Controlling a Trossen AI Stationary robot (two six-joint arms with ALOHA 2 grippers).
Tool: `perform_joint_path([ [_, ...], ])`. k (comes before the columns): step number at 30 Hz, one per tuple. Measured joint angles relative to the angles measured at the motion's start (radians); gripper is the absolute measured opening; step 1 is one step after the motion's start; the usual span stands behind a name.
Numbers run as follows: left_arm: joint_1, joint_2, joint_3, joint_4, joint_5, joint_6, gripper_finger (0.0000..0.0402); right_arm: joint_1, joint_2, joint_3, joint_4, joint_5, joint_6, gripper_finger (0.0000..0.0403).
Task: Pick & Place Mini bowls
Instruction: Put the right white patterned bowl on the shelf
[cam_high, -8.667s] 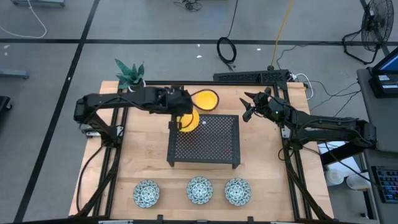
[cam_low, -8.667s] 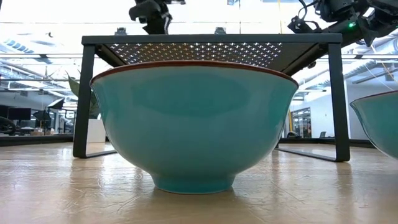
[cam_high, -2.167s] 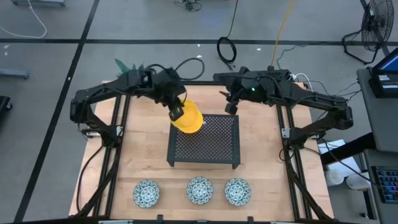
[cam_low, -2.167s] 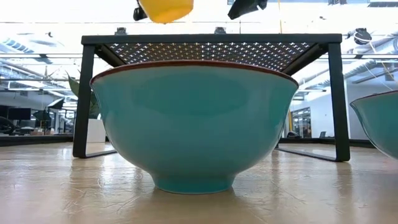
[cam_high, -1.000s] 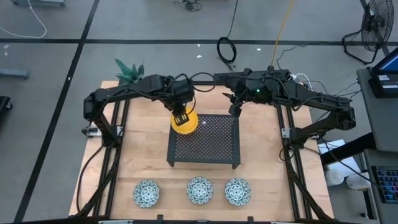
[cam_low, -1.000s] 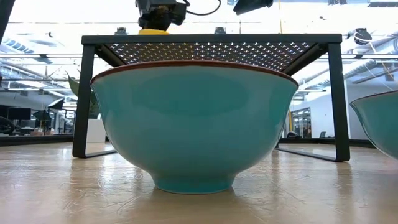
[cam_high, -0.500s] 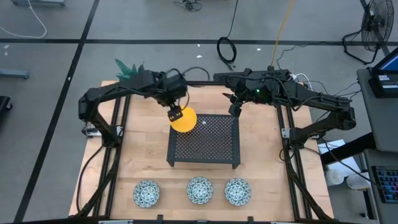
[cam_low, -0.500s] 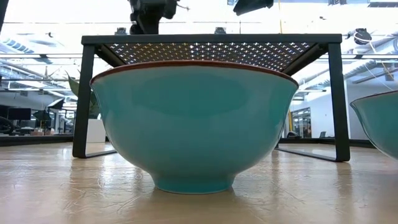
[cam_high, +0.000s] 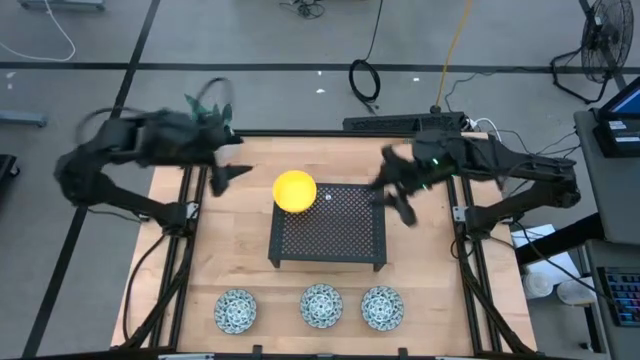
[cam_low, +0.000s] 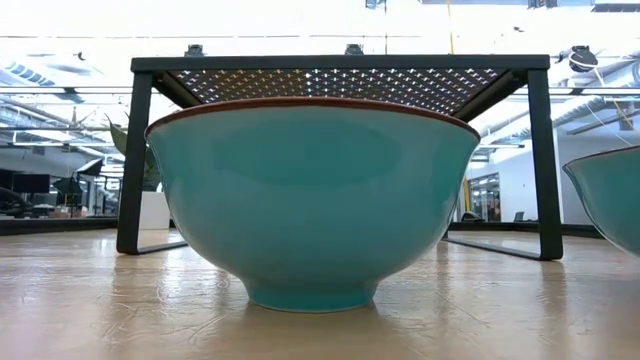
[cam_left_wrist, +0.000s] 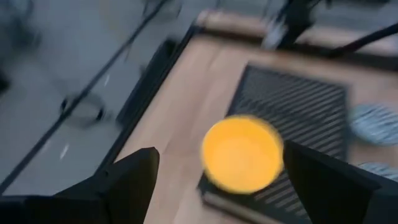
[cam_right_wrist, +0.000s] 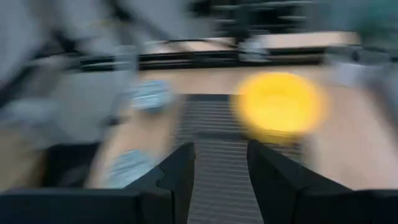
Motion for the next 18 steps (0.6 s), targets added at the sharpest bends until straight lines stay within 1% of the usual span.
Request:
perform_joint_path([
  [2,-0.057,-0.08,-0.078,0.092,-0.002,0.029,0.034,0.075,-0.015,0.0,0.001,-0.057,0.001,0.0133],
  [4,-0.108,-0.153,-0.183,0.194,0.003,0.065,0.034,0.165,-0.025,0.0,0.003,-0.068,0.002,0.013],
  [6,-0.151,-0.219,-0.298,0.289,0.007,0.089,0.0343,0.259,-0.029,0.0,0.022,-0.053,0.007,0.0127],
  [9,-0.195,-0.308,-0.464,0.389,0.008,0.123,0.0348,0.411,-0.031,-0.026,0.083,0.012,0.01,0.0123],
  [12,-0.217,-0.39,-0.629,0.479,0.006,0.142,0.0348,0.546,-0.041,-0.085,0.133,0.082,-0.014,0.012],
  [15,-0.216,-0.483,-0.781,0.599,0.007,0.155,0.0344,0.644,-0.069,-0.162,0.168,0.212,-0.05,0.0116],
  [18,-0.212,-0.583,-0.913,0.675,0.007,0.16,0.034,0.698,-0.119,-0.249,0.215,0.352,-0.054,0.0111],
])
